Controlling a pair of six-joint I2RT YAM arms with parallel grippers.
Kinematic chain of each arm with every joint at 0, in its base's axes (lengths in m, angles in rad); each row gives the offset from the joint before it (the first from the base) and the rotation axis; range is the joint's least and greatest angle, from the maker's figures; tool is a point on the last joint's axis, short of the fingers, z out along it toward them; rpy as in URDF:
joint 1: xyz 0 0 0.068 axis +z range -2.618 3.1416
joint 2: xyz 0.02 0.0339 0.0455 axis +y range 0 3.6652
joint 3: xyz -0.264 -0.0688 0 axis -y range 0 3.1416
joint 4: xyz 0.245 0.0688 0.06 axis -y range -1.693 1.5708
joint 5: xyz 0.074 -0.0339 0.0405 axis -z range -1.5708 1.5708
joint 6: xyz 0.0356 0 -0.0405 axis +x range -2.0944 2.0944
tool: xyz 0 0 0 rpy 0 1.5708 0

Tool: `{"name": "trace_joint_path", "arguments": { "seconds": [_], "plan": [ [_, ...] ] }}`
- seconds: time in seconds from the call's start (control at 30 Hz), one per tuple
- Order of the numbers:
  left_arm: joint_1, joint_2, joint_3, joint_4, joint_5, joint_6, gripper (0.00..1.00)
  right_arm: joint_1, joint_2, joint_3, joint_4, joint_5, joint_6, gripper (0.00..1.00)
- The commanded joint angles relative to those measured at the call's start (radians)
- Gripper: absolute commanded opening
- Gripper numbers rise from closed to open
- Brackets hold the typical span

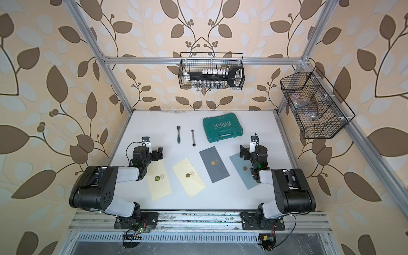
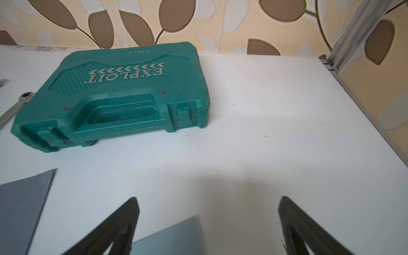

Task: Open the envelope
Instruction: Move the envelope to the center of the board.

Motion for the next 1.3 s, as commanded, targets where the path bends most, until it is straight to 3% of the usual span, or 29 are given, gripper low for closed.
{"name": "trace_joint_path", "arguments": {
  "seconds": [0.0,0.43,0.63,0.73,0.8,0.9,1.0,1.1,1.13,1.2,1.27],
  "plan": [
    [0.001,-0.011,0.012,0.009,0.011,0.008,0.99,-0.004,0.014,0.022,-0.006,-0.015,-0.009,0.98],
    [0.001,-0.014,0.007,0.014,0.010,0.008,0.99,-0.003,0.013,0.021,-0.005,-0.015,-0.009,0.98],
    [0.000,-0.057,-0.008,0.003,0.103,0.050,0.99,0.009,-0.011,0.016,-0.010,0.000,-0.018,0.98],
    [0.003,-0.158,0.120,-0.284,0.083,0.016,0.99,0.024,-0.102,0.084,-0.221,0.055,-0.006,0.98],
    [0.002,-0.191,0.151,-0.330,0.123,0.031,0.99,0.023,-0.147,0.154,-0.396,0.111,0.047,0.98],
    [0.007,-0.277,0.152,-0.346,0.109,-0.014,0.99,0.022,-0.230,0.180,-0.492,0.125,0.076,0.98],
    [0.017,-0.342,0.210,-0.434,0.135,-0.042,0.99,0.021,-0.307,0.262,-0.694,0.233,0.250,0.98],
    [0.019,-0.389,0.280,-0.510,0.159,-0.106,0.99,0.020,-0.328,0.420,-1.035,0.296,0.446,0.98],
    [0.023,-0.400,0.301,-0.524,0.165,-0.136,0.99,0.015,-0.324,0.457,-1.117,0.286,0.511,0.98],
    [0.027,-0.419,0.339,-0.576,0.151,-0.236,0.99,-0.001,-0.323,0.482,-1.160,0.097,0.502,0.98],
    [0.029,-0.424,0.437,-0.840,-0.049,-0.522,0.99,-0.007,-0.342,0.459,-1.147,-0.072,0.503,0.98]
  ]
}}
